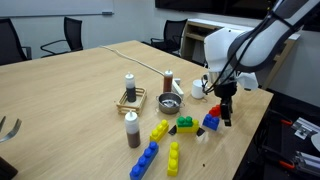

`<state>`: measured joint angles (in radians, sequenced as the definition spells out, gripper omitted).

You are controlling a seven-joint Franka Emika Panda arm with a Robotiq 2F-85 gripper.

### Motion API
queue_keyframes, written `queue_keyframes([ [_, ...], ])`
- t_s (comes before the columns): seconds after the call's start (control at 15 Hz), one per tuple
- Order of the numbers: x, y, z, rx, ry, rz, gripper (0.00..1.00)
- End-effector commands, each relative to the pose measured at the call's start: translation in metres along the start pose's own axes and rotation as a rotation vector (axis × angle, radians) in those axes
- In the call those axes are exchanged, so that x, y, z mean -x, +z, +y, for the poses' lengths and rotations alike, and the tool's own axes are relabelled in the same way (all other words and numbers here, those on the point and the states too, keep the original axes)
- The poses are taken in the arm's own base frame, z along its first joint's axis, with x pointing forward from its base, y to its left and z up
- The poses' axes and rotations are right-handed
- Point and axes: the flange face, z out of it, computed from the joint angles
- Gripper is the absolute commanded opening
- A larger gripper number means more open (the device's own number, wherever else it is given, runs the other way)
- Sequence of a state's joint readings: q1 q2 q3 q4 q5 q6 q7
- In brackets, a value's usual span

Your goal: Place the blue block on the yellow block

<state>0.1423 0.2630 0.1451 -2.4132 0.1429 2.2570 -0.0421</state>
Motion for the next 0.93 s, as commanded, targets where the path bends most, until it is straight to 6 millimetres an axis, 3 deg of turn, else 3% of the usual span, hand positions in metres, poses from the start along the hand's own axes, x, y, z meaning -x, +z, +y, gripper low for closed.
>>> queue_keyframes([
  [0.0,-0.028,0.009,0.006,-0.088,-0.066,0.014,1.00],
  [0.33,-0.048,0.020,0.013,-0.125,-0.101,0.021,1.00],
  [0.87,-0.057,0.027,0.015,-0.065,-0.091,0.071,1.00],
])
